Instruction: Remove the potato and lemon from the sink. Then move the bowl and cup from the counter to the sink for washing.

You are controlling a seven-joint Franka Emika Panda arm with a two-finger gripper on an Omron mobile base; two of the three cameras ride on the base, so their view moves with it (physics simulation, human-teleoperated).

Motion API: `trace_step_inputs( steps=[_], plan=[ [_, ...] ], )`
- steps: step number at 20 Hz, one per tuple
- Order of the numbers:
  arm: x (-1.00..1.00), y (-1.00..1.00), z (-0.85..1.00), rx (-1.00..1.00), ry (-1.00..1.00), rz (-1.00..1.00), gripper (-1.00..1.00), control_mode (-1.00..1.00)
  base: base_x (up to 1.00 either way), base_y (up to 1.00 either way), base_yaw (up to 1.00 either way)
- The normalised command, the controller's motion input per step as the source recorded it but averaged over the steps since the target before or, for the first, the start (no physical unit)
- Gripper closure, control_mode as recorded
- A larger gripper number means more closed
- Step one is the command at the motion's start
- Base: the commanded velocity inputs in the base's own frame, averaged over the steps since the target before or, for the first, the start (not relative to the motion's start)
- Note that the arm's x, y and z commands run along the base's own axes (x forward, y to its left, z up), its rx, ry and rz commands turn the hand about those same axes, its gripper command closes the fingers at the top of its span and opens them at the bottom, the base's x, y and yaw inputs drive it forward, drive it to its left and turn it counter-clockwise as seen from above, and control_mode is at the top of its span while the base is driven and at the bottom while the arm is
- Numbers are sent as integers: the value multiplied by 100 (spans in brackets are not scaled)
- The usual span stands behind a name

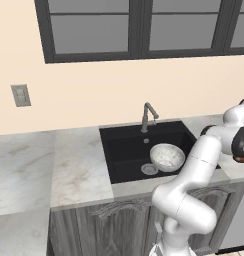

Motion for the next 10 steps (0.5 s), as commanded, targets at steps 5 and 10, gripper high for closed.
trace_step_inputs(
  steps=[5, 10],
  plan=[
    [5, -15, -10, 0, 0, -1, -100, -100, 0, 0, 0],
    [5, -10, -11, 0, 0, 0, -100, -100, 0, 0, 0]
  ],
)
